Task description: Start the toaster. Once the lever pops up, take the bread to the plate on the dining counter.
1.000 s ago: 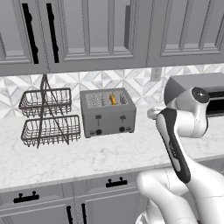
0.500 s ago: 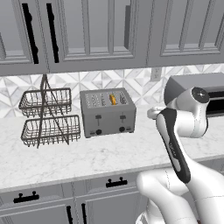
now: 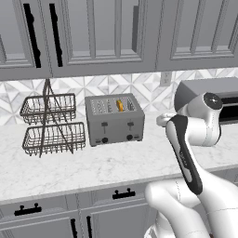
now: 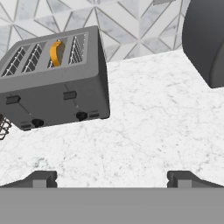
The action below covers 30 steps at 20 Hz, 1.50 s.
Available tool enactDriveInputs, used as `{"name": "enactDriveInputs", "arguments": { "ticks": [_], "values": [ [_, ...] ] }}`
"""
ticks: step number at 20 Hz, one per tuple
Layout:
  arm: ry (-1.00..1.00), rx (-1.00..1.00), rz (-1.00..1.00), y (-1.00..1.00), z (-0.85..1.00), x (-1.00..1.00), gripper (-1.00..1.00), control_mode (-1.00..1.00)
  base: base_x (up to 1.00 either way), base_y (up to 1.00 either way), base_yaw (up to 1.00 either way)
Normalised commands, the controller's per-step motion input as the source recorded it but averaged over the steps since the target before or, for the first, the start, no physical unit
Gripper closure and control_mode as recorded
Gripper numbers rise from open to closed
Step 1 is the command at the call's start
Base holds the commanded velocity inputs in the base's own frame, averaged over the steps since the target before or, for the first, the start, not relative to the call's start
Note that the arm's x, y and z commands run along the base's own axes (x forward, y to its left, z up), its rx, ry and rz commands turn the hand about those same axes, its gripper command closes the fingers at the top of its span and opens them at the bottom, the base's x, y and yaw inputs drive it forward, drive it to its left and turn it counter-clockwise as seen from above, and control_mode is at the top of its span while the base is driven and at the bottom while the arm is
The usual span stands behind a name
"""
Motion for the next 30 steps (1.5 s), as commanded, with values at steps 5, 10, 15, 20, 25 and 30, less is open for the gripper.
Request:
{"name": "enactDriveInputs", "arguments": {
  "ticks": [5,10,15,20,25,30],
  "values": [
    [0.0,0.0,0.0,0.0,0.0,0.0,-1.0,-1.0,0.0,0.0,0.0],
    [0.0,0.0,0.0,0.0,0.0,0.0,-1.0,-1.0,0.0,0.0,0.0],
    [0.0,0.0,0.0,0.0,0.0,0.0,-1.0,-1.0,0.0,0.0,0.0],
    [0.0,0.0,0.0,0.0,0.0,0.0,-1.0,-1.0,0.0,0.0,0.0],
    [0.0,0.0,0.0,0.0,0.0,0.0,-1.0,-1.0,0.0,0.0,0.0],
    [0.0,0.0,0.0,0.0,0.0,0.0,-1.0,-1.0,0.0,0.0,0.0]
  ]
}}
